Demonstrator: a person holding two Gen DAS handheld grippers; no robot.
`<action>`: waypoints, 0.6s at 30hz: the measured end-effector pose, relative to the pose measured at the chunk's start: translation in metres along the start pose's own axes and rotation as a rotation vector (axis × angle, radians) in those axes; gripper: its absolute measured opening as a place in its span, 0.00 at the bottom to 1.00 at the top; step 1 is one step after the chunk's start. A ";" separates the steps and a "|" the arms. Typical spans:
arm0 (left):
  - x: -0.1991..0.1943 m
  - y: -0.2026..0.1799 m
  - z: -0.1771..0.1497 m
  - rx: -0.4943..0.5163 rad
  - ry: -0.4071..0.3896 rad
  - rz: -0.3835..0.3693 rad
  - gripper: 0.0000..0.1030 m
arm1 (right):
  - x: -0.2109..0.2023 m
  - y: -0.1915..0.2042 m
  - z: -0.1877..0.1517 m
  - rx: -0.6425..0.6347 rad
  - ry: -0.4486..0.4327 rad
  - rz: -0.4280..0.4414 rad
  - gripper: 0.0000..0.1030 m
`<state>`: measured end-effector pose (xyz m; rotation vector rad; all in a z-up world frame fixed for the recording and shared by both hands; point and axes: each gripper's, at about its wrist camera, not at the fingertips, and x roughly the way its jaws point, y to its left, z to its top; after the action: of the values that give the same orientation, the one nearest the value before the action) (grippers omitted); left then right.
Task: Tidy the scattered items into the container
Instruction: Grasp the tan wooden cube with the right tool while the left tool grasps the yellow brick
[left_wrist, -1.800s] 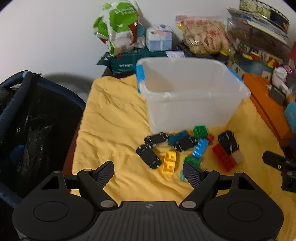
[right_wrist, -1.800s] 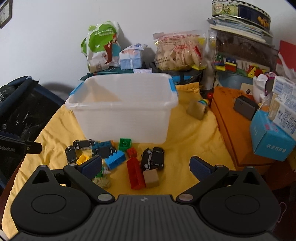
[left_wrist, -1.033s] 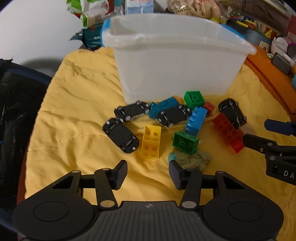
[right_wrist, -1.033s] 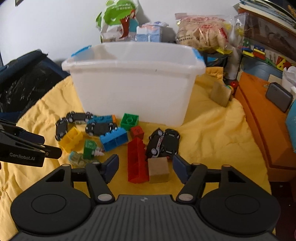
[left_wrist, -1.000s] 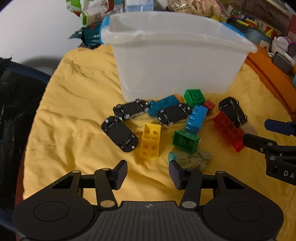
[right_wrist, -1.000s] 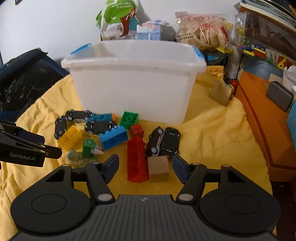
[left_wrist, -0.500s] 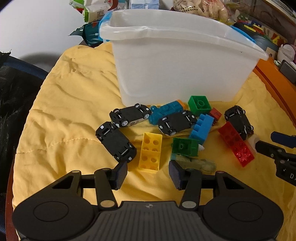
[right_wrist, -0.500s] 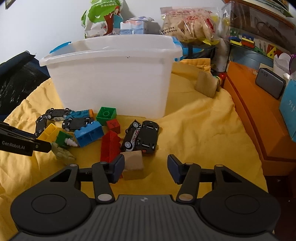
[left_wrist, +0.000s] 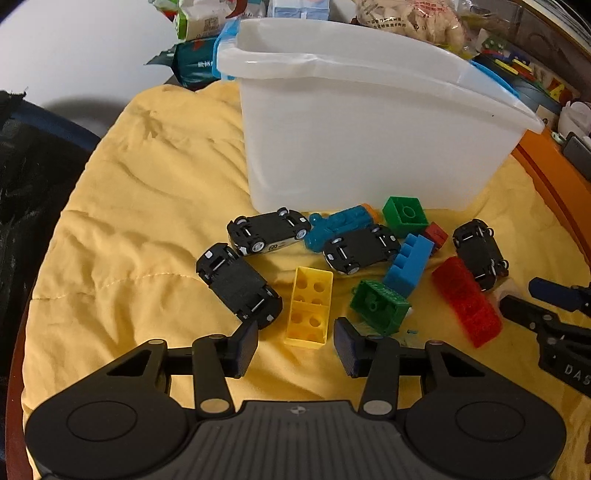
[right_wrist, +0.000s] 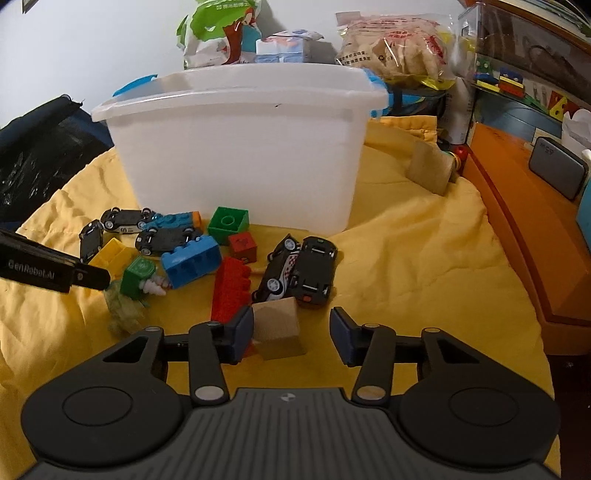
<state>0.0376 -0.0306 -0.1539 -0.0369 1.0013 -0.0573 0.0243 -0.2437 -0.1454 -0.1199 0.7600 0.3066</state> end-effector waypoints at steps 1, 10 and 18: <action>-0.001 -0.002 0.001 0.005 -0.003 -0.007 0.48 | 0.000 0.000 0.000 0.002 0.000 0.001 0.48; 0.006 -0.005 0.006 0.020 -0.027 -0.001 0.38 | 0.002 0.001 -0.007 0.001 0.021 0.001 0.46; 0.012 -0.009 -0.004 0.037 0.016 -0.020 0.30 | 0.007 0.004 -0.006 0.011 0.018 0.018 0.41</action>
<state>0.0403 -0.0409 -0.1655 -0.0126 1.0160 -0.0948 0.0241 -0.2397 -0.1547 -0.1053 0.7805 0.3183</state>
